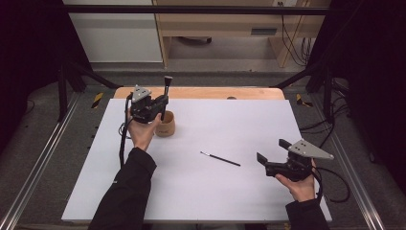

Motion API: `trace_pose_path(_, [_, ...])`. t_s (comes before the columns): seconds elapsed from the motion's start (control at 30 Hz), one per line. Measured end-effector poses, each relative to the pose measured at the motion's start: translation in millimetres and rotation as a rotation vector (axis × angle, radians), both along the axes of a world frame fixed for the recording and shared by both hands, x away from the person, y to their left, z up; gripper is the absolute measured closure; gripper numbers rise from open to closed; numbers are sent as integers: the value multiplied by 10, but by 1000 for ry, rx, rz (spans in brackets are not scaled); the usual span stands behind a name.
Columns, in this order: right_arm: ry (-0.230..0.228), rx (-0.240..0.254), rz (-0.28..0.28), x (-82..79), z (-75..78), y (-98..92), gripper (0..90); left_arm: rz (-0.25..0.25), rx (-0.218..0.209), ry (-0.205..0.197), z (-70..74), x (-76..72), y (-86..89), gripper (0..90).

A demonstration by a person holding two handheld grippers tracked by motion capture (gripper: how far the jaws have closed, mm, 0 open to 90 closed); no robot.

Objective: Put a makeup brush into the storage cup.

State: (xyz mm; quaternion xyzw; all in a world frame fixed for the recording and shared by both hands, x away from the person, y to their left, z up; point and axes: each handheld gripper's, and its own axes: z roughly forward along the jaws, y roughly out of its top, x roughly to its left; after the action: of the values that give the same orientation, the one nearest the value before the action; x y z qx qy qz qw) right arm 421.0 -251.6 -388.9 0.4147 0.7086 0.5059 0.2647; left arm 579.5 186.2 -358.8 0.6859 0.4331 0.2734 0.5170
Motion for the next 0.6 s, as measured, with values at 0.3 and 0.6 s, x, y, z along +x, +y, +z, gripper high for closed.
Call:
trace_pose_path(0.3, [2, 3, 2, 0, -1, 3, 60, 18, 17, 2, 37, 88, -30, 781])
trace_pose_path(0.6, [0, 12, -1, -5, 13, 1, 60, 33, 35, 2, -30, 185, -81, 781])
